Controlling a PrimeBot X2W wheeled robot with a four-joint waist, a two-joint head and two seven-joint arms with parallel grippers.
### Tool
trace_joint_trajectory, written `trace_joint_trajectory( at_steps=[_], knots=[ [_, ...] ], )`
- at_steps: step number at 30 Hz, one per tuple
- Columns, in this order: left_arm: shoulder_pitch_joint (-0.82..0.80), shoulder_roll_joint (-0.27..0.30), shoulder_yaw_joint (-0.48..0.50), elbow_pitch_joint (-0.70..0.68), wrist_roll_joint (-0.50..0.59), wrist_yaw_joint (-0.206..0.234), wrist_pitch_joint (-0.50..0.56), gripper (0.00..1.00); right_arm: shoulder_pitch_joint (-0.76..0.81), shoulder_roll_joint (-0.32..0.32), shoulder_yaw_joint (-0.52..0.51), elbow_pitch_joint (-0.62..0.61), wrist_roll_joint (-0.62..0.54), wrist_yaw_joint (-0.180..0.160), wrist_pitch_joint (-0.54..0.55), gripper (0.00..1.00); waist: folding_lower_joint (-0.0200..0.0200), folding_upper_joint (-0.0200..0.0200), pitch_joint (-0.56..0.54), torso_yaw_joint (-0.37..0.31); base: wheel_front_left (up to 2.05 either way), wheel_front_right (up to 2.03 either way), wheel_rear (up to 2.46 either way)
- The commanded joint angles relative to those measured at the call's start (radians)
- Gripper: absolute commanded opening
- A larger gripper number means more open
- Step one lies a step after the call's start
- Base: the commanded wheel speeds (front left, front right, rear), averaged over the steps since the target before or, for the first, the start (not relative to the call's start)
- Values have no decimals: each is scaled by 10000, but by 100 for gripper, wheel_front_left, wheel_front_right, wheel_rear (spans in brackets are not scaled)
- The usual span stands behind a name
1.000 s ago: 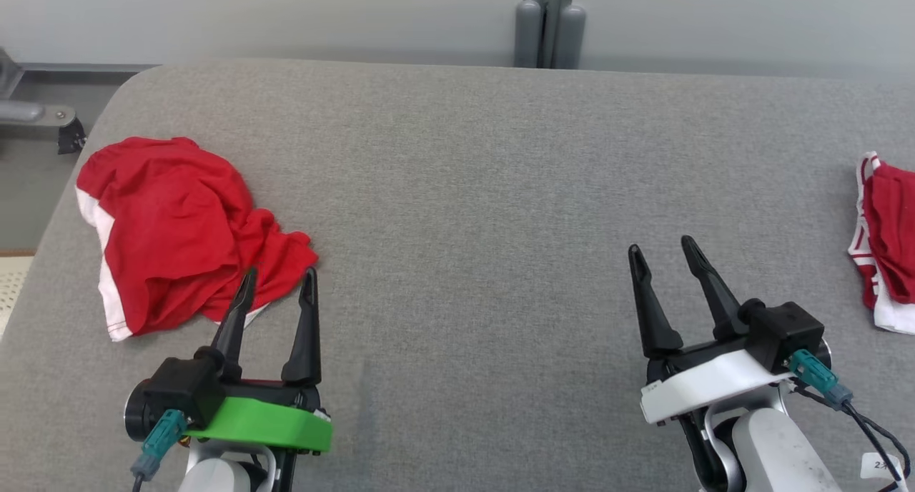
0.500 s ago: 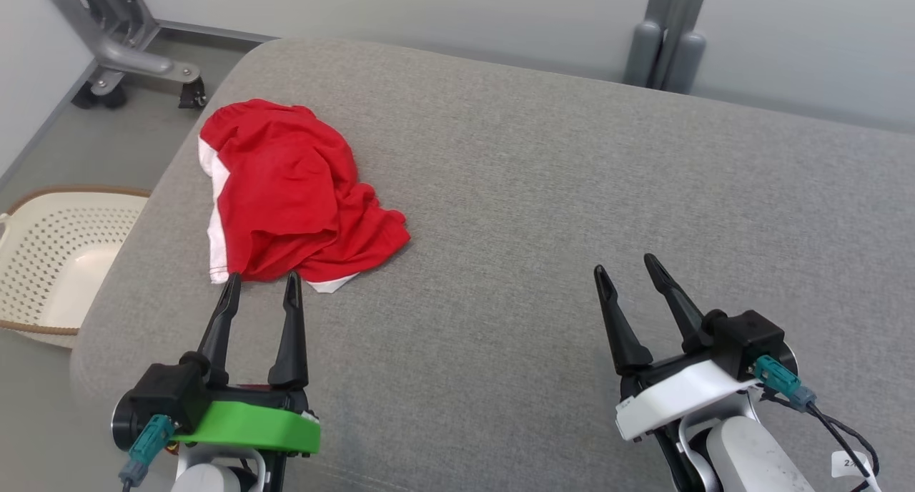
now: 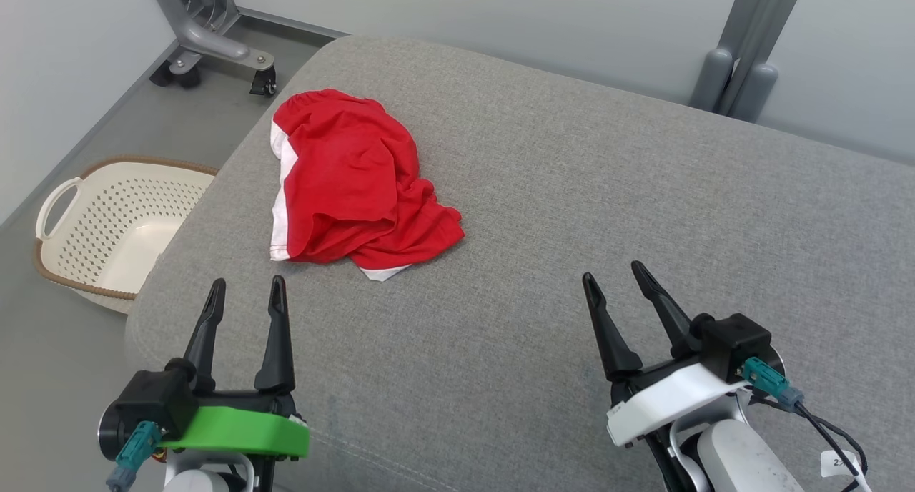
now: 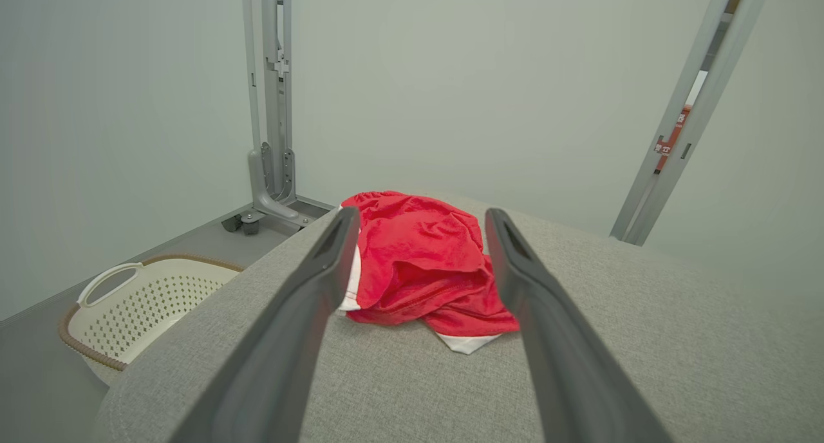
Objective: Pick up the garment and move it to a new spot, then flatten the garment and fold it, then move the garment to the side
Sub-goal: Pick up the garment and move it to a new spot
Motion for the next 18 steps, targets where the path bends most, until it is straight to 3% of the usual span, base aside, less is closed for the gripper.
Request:
trace_joint_trajectory(
  at_steps=[1,9,18],
  knots=[
    [80,10,49,-40,52,-14,5,100,-19,-28,-25,45,12,-10,-29,100,0,0,15,-22,0,0,0],
    [-243,10,427,-17,168,24,3,100,-242,-28,-144,24,-333,-9,-29,100,0,0,352,-260,0,0,0],
    [-1335,10,924,1169,527,-45,3,100,-795,-269,-812,-278,-1217,-10,137,100,0,0,1553,-637,0,0,0]
  ],
)
